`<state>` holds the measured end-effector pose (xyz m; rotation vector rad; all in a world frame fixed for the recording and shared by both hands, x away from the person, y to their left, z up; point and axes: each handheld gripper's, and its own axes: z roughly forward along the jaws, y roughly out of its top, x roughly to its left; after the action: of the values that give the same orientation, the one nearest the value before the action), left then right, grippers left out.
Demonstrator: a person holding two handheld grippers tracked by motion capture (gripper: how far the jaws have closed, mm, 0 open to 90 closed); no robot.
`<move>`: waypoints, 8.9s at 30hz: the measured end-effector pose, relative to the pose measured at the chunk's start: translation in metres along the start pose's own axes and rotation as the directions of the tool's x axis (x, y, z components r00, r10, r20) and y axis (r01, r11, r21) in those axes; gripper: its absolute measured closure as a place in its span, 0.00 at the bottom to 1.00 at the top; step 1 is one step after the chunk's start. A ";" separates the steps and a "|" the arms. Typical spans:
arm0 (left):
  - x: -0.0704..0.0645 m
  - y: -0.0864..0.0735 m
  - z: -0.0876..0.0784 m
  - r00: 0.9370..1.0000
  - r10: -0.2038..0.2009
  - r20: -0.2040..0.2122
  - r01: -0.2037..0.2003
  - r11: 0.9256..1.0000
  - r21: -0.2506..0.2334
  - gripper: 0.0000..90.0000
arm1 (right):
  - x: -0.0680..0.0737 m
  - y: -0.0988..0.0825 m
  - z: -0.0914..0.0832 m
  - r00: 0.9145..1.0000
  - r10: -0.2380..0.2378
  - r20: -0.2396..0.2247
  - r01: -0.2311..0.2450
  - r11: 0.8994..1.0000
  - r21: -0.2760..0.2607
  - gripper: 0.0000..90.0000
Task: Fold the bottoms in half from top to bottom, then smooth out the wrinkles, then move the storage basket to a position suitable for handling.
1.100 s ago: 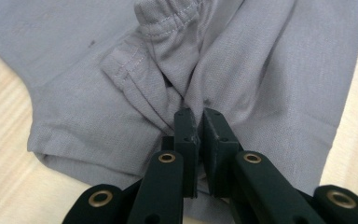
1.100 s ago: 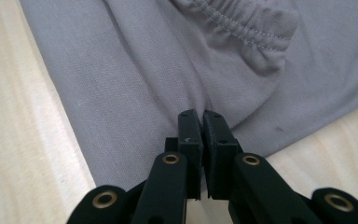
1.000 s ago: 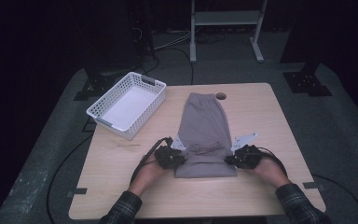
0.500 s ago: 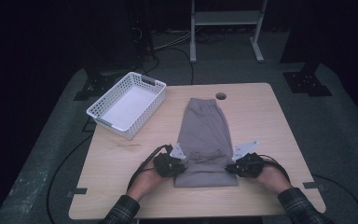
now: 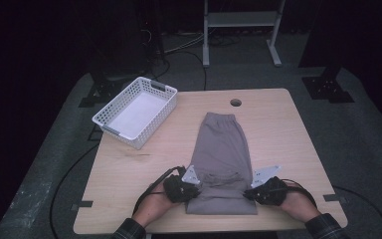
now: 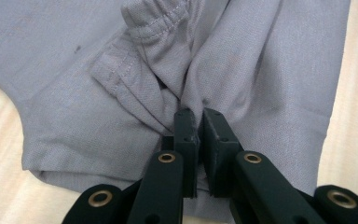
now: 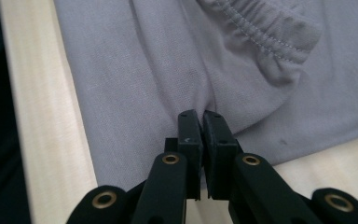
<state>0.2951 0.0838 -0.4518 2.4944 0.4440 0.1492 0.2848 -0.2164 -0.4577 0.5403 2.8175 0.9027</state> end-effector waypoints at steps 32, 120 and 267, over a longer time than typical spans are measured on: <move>0.016 0.030 -0.056 0.999 0.014 -0.033 -0.021 0.979 -0.203 0.94 | -0.014 0.013 -0.058 1.000 0.003 0.024 0.003 0.977 -0.214 0.96; 0.201 0.102 0.000 0.926 -0.269 -0.263 0.209 0.949 -0.235 0.70 | -0.208 0.081 -0.007 0.920 0.298 0.254 -0.224 0.933 -0.282 0.73; 0.081 -0.087 -0.023 0.957 -0.232 -0.176 0.200 0.962 -0.184 0.00 | -0.127 0.059 0.073 0.920 0.321 0.222 -0.275 0.937 -0.217 0.14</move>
<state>0.3415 0.1910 -0.4833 2.2602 0.7534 0.3323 0.4369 -0.1804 -0.4804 1.0022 2.4306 1.0441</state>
